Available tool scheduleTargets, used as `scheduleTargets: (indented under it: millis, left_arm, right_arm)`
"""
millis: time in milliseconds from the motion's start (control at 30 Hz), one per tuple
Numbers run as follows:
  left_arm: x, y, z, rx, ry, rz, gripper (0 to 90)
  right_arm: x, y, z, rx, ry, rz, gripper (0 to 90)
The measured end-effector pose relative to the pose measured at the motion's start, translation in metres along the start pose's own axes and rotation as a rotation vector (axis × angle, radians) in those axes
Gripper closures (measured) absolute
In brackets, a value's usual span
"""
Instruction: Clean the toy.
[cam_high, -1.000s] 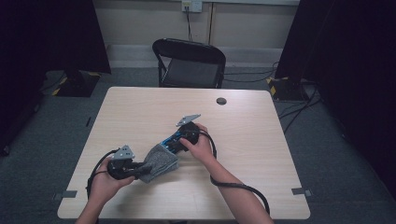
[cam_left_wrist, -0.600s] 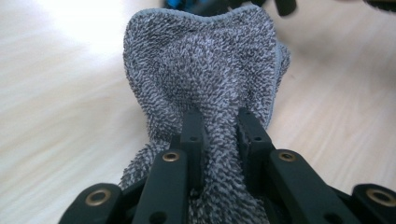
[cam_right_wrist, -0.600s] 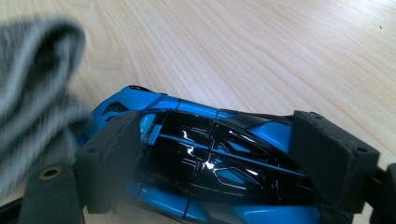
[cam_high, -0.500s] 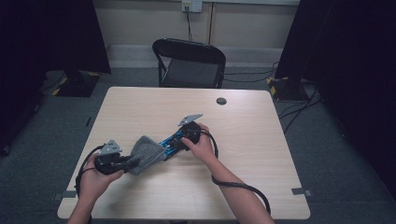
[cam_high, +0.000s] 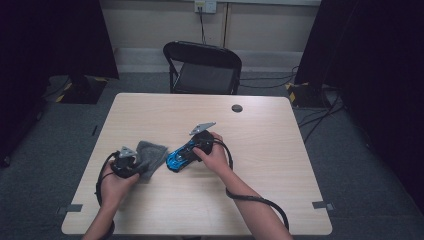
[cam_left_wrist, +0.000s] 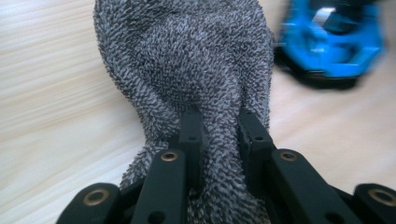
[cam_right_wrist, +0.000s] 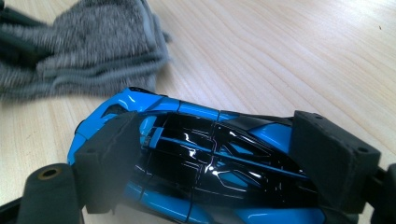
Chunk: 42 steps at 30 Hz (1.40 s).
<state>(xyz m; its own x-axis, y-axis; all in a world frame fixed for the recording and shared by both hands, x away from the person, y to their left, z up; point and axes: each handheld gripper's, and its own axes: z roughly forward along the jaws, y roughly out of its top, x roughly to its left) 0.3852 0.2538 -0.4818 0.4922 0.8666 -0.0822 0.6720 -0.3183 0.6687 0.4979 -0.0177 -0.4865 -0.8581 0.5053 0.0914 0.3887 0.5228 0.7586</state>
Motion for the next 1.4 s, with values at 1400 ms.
scheduleTargets:
  millis: [1400]
  left_arm:
    - [-0.102, 0.018, 0.007, 0.082, -0.369, 0.220, 76.0]
  right_arm:
    - [0.003, -0.001, 0.001, -0.015, -0.011, 0.001, 16.5]
